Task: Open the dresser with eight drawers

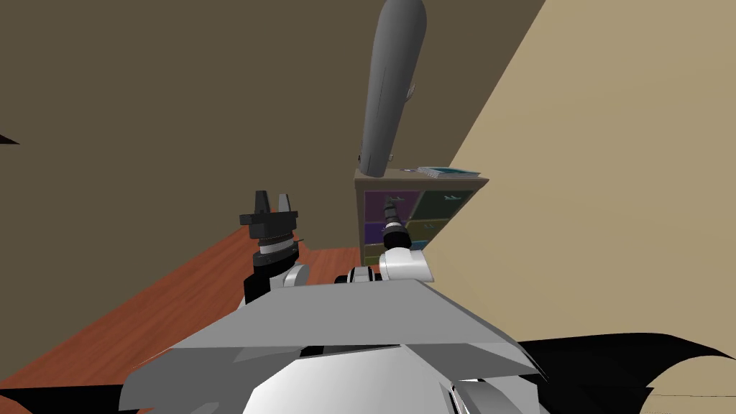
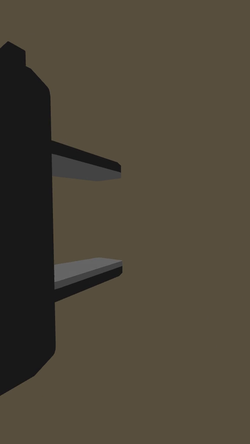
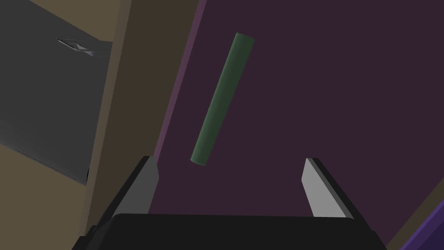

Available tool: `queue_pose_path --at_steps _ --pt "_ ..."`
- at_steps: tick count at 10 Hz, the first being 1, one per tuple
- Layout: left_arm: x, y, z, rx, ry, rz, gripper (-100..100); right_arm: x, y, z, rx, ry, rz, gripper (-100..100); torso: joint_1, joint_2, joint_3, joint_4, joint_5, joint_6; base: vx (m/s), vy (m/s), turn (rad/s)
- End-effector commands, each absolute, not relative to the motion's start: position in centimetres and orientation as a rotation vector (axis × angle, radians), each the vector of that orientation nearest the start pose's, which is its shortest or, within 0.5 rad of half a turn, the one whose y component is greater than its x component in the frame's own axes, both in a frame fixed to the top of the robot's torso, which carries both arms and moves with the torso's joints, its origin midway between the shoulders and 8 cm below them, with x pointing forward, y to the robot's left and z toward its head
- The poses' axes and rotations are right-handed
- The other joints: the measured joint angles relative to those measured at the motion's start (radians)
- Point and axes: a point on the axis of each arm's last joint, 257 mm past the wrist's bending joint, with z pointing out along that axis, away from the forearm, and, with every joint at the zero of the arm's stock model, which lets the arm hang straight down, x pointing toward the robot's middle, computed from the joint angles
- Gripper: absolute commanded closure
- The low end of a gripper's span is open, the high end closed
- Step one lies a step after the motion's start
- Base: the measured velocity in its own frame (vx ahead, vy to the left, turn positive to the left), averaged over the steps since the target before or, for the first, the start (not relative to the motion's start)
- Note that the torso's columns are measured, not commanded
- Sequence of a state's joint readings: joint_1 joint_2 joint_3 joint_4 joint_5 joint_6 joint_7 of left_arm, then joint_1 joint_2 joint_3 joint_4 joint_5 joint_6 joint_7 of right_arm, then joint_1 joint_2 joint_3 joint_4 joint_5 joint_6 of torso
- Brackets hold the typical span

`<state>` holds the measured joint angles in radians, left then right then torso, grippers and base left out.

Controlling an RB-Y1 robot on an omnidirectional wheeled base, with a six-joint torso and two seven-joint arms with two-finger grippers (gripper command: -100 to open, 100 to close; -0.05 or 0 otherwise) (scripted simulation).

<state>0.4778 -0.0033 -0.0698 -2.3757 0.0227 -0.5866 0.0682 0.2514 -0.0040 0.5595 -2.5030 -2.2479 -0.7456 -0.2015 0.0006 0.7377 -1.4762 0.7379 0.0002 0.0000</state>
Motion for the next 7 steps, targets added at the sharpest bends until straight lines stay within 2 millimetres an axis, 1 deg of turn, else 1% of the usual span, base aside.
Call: queue_pose_path --at_steps 1,2,3,4,5,7 --pt "30.8 25.3 8.6 -0.540 0.435 -1.501 0 41.4 -15.3 -1.9 -1.303 1.075 -1.582 -100 0.000 0.000 0.000 0.000 0.000 0.000 0.000 0.000 0.000" --pt "30.8 25.3 8.6 -0.540 0.435 -1.501 0 42.3 -16.3 -2.0 -1.296 1.094 -1.609 -100 0.000 0.000 0.000 0.000 0.000 0.000 -0.033 -0.010 0.332" --pt "30.8 25.3 8.6 -0.540 0.435 -1.501 0 43.1 -17.0 -2.0 -1.292 1.108 -1.628 -100 -0.001 0.001 0.001 0.000 0.000 0.000 -0.094 -0.029 0.237" --pt "30.8 25.3 8.6 -0.540 0.435 -1.501 0 43.1 -17.5 -2.0 -1.290 1.114 -1.636 -100 -0.002 0.004 0.002 0.001 0.000 -0.001 -0.076 -0.031 0.127" --pt "30.8 25.3 8.6 -0.540 0.435 -1.501 0 43.9 -18.6 -2.0 -1.281 1.137 -1.663 -100 -0.002 0.002 0.002 0.001 -0.001 0.000 -0.065 -0.029 0.228" --pt "30.8 25.3 8.6 -0.540 0.435 -1.501 0 45.4 -20.4 -2.1 -1.269 1.179 -1.700 -100 0.000 0.000 0.000 0.000 0.000 0.000 -0.097 -0.030 0.343"
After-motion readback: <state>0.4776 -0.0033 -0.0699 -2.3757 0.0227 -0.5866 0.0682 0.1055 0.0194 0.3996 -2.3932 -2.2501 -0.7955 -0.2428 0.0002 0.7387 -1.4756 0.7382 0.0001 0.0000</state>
